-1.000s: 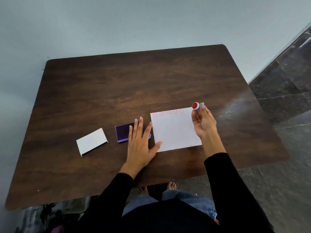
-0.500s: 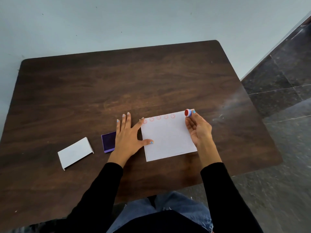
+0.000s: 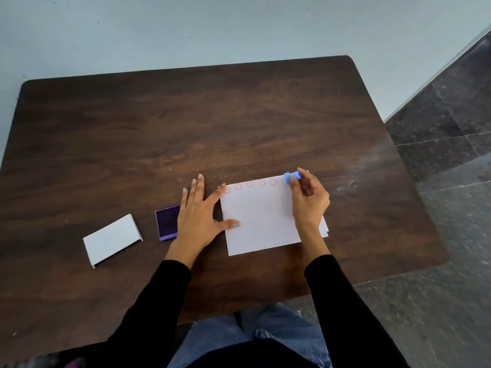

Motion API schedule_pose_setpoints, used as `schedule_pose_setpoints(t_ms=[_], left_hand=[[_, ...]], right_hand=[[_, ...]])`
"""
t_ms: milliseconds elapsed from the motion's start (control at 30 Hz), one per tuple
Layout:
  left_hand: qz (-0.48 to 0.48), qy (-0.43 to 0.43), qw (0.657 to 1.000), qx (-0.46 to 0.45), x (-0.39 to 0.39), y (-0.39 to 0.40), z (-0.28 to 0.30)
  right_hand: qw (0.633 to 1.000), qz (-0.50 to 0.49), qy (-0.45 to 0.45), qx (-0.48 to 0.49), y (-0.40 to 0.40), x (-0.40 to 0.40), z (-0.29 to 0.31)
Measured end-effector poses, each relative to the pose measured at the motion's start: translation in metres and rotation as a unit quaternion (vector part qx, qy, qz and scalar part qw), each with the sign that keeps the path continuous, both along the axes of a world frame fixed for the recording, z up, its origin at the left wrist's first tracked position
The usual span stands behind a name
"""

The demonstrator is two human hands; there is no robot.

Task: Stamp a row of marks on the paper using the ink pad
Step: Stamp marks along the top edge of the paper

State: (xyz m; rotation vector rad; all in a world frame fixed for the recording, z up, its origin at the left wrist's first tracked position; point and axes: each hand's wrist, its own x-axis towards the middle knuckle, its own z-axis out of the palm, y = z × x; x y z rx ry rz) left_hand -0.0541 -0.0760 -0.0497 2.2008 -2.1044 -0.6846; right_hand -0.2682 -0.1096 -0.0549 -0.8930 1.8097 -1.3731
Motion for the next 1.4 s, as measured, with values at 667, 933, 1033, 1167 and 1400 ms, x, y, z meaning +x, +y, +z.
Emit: schedule_pose_setpoints(t_ms=[667, 933, 1033, 1167, 1400], left_hand=[[0.014, 0.011, 1.0, 0.001, 0.0, 0.0, -0.002], [0.013, 0.011, 1.0, -0.002, 0.0, 0.0, -0.003], [0.011, 0.011, 1.0, -0.002, 0.0, 0.0, -0.003], [0.009, 0.011, 1.0, 0.003, 0.0, 0.001, -0.002], [0.01, 0.008, 1.0, 0.005, -0.001, 0.0, -0.001]], right_hand=[[0.977, 0.091, 0.193, 0.016, -0.001, 0.004, -0.001], [0.954, 0.134, 0.263, 0.045, -0.007, 0.006, 0.009], [0.945, 0.133, 0.292, 0.067, -0.01, 0.007, 0.012], [0.967, 0.097, 0.216, 0.097, -0.017, 0.003, 0.015], [0.963, 0.103, 0.222, 0.109, -0.019, 0.006, 0.017]])
